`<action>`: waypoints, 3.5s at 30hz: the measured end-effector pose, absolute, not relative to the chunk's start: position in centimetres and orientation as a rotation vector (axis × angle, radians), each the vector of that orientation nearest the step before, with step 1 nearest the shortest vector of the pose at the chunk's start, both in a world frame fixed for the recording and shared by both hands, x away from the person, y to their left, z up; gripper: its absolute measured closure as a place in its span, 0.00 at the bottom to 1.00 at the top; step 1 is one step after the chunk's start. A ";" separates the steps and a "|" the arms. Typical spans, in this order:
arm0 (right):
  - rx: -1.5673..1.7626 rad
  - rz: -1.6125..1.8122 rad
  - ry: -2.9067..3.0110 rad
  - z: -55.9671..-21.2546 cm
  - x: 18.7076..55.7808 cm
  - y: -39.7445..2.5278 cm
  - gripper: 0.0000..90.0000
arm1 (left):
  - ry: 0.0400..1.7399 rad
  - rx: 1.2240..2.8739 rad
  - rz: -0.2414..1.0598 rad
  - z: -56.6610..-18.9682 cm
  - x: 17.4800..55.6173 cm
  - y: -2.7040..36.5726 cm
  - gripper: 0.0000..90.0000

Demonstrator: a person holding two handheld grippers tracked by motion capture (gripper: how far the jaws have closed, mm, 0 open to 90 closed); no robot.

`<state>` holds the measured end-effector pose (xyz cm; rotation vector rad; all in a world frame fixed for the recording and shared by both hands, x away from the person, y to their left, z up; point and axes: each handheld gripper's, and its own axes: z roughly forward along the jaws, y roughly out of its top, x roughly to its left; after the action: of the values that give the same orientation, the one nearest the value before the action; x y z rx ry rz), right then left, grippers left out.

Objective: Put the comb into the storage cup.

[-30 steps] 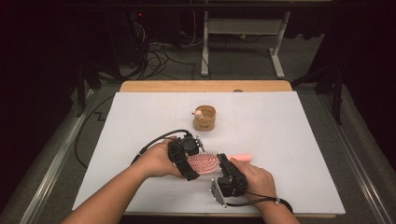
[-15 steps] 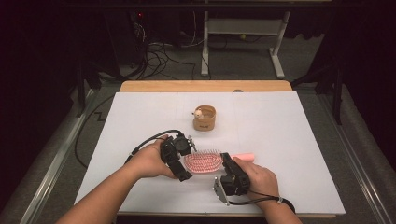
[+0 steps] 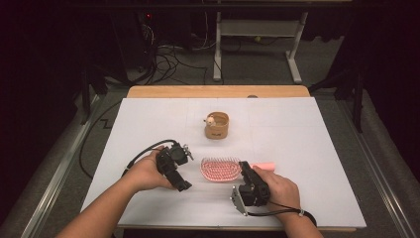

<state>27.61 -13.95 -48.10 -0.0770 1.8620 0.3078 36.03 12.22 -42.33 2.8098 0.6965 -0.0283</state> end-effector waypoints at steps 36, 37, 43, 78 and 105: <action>-0.006 0.310 1.854 -47.5 27.9 -15.1 0.90 | 0.923 2.114 0.200 -44.9 35.1 20.8 0.00; -0.003 0.312 1.855 -47.4 27.9 -15.1 0.90 | 0.927 2.099 0.222 -45.0 35.0 20.9 0.00; 0.013 0.314 1.864 -47.4 27.9 -15.2 0.90 | 0.946 2.010 0.364 -45.8 33.8 21.3 0.00; 0.346 0.644 1.904 -44.9 28.5 -17.0 0.90 | 0.898 1.845 0.439 -46.5 32.6 22.5 0.00; 0.659 1.027 1.915 -43.5 29.4 -19.8 0.90 | 0.884 1.787 0.403 -46.7 32.1 23.5 0.00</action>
<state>29.43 -19.84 -43.53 0.6586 1.9148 1.0275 32.12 23.49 -46.74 1.7871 0.8844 0.4032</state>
